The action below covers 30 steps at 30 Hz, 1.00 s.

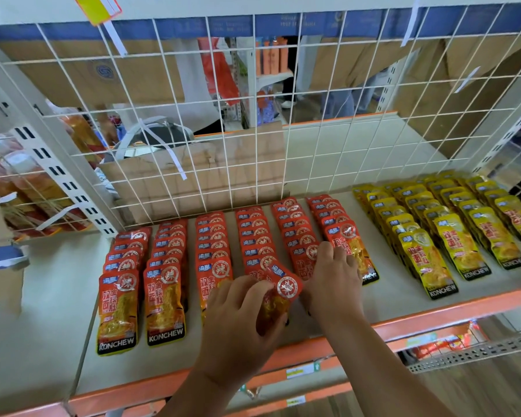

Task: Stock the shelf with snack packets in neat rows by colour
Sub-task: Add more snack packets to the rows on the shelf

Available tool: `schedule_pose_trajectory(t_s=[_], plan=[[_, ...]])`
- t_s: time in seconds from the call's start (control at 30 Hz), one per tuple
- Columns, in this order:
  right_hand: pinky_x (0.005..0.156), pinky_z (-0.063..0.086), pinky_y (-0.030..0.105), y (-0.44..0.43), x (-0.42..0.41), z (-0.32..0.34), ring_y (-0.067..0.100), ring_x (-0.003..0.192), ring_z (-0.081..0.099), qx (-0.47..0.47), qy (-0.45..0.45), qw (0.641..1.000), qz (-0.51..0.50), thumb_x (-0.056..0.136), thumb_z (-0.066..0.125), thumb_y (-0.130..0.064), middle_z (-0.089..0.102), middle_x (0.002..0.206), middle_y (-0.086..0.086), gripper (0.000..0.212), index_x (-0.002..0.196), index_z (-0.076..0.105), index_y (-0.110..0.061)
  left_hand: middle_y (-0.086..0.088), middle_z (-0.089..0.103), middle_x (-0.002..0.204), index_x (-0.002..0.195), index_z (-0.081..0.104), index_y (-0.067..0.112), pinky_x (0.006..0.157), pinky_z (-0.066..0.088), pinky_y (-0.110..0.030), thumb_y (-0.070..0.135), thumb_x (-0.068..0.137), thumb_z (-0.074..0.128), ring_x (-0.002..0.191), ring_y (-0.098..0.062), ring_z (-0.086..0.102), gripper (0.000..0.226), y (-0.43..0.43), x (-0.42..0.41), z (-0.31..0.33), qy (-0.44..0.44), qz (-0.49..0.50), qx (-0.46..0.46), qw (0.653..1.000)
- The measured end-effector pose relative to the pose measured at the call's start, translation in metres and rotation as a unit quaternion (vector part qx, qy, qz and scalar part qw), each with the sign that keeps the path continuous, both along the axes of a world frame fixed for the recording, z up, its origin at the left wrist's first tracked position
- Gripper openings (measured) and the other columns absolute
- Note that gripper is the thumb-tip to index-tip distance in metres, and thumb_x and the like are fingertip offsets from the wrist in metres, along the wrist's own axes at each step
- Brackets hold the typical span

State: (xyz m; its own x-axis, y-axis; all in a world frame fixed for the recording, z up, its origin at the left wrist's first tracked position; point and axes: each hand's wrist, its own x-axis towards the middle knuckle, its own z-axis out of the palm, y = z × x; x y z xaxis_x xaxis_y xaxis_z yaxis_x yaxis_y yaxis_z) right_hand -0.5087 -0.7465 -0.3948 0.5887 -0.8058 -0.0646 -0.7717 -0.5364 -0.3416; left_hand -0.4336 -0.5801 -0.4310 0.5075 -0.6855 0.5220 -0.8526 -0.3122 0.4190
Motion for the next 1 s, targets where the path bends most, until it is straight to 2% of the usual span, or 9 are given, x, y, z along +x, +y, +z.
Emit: schedule_pose_trajectory(t_s=[0.5, 0.7, 1.0], plan=[[0.109, 0.042, 0.05, 0.0037, 0.0049, -0.0009, 0.032, 0.13, 0.045, 0.007, -0.015, 0.999, -0.03, 0.086, 0.066, -0.054, 0.051, 0.137, 0.009, 0.07, 0.137, 0.034, -0.017, 0.001, 0.063, 0.113, 0.116, 0.063, 0.022, 0.086, 0.05, -0.045, 0.046, 0.081, 0.077, 0.1, -0.025, 0.059, 0.045, 0.0021, 0.0009, 0.0011, 0.004, -0.014, 0.008, 1.0], [0.109, 0.041, 0.051, 0.0033, 0.0057, -0.0028, 0.032, 0.131, 0.045, 0.009, -0.015, 0.999, -0.035, 0.085, 0.069, -0.055, 0.051, 0.138, 0.008, 0.074, 0.139, 0.034, -0.017, 0.002, 0.061, 0.115, 0.117, 0.063, 0.022, 0.09, 0.048, -0.041, 0.049, 0.083, 0.074, 0.103, -0.023, 0.058, 0.045, 0.003, -0.0006, 0.001, 0.003, -0.012, 0.011, 1.0], [0.107, 0.044, 0.052, 0.0021, 0.0057, -0.0054, 0.032, 0.128, 0.048, 0.009, -0.026, 0.999, -0.036, 0.079, 0.072, -0.062, 0.053, 0.135, 0.008, 0.081, 0.136, 0.035, -0.018, -0.001, 0.064, 0.114, 0.116, 0.065, 0.02, 0.089, 0.05, -0.044, 0.046, 0.082, 0.075, 0.103, -0.026, 0.059, 0.044, 0.0025, -0.0005, 0.0001, 0.005, -0.014, 0.002, 1.0]])
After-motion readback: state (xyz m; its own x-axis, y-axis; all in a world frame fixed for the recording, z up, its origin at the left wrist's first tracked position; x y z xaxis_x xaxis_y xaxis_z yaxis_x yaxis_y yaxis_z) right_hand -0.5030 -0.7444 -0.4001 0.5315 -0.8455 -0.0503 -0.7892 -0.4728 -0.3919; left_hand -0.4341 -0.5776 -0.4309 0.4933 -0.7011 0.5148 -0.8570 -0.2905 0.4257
